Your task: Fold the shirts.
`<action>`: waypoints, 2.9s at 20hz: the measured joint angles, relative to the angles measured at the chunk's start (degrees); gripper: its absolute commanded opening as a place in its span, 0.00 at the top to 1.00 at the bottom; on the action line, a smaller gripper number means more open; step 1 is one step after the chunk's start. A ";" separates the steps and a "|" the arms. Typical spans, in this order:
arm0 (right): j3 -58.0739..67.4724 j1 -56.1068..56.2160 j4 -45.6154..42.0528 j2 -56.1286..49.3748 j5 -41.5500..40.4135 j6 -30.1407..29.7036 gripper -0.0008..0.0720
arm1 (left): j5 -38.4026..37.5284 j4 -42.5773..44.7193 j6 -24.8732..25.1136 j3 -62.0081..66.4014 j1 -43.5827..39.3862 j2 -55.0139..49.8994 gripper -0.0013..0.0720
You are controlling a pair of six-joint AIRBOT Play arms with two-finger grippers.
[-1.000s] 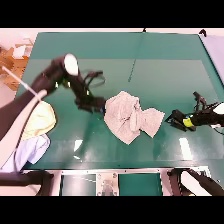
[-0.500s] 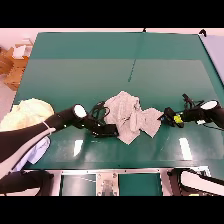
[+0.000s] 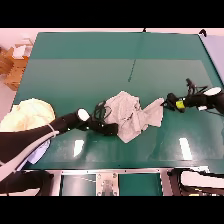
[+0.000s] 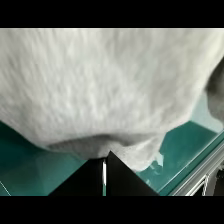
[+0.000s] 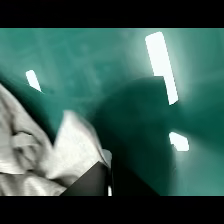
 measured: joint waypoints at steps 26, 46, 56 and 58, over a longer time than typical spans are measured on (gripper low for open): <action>62.29 -4.66 11.72 27.76 -5.09 -1.29 0.97 | -35.01 42.03 -12.00 71.47 17.35 26.12 0.96; 45.81 1.27 4.76 -21.33 2.89 4.74 0.64 | -33.94 39.41 -1.81 70.29 27.74 -29.75 0.17; 17.18 -12.98 0.74 -2.29 12.57 2.08 0.71 | -44.72 32.30 -2.67 30.73 36.89 -10.86 0.32; 9.01 -15.23 0.33 3.13 10.51 1.38 0.71 | -38.40 26.91 -1.99 17.68 36.98 -4.92 0.32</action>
